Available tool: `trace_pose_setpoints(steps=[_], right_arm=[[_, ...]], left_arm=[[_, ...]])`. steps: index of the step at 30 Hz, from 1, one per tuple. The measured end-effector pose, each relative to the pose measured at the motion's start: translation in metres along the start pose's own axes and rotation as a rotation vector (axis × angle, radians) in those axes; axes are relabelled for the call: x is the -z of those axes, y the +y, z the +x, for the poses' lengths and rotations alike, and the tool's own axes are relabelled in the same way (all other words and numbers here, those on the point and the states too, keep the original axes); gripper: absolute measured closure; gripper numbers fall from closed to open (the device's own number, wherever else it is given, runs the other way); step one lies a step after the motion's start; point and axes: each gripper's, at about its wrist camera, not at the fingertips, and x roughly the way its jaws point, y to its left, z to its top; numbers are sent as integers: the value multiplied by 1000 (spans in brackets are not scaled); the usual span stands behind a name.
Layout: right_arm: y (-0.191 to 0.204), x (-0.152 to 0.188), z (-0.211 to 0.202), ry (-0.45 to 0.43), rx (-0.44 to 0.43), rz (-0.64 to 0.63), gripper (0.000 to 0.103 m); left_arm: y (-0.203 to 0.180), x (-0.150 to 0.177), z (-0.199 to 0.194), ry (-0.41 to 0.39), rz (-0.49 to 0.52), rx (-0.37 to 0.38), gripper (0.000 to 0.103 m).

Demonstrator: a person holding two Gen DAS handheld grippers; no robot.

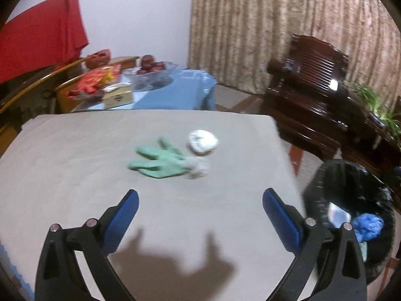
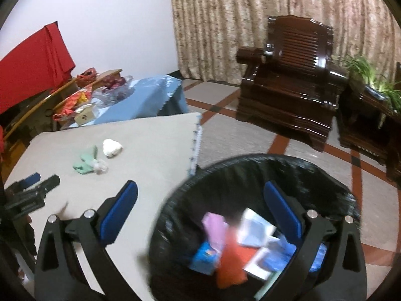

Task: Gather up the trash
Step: 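Move both open tools back to the glove and white balls on the table, then grasp the white cloth ball with the right tool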

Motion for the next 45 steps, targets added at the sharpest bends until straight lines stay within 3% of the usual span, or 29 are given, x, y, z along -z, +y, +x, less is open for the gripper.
trace_pose_setpoints(steps=[13, 27, 33, 35, 39, 41, 45], right_arm=[[104, -44, 95, 23, -60, -93, 5], [193, -44, 215, 124, -118, -131, 5], [216, -44, 246, 150, -122, -145, 10], [220, -44, 256, 165, -129, -146, 24], [225, -43, 274, 212, -150, -146, 41], [224, -40, 276, 228, -182, -144, 60], [224, -38, 272, 230, -236, -157, 73]], left_arm=[[84, -24, 50, 6, -75, -112, 6], [145, -31, 110, 51, -105, -152, 8], [163, -30, 126, 63, -120, -152, 10], [166, -30, 129, 63, -119, -152, 10], [168, -30, 130, 65, -122, -149, 11], [168, -28, 130, 67, -130, -142, 11], [164, -28, 131, 68, -128, -130, 11]])
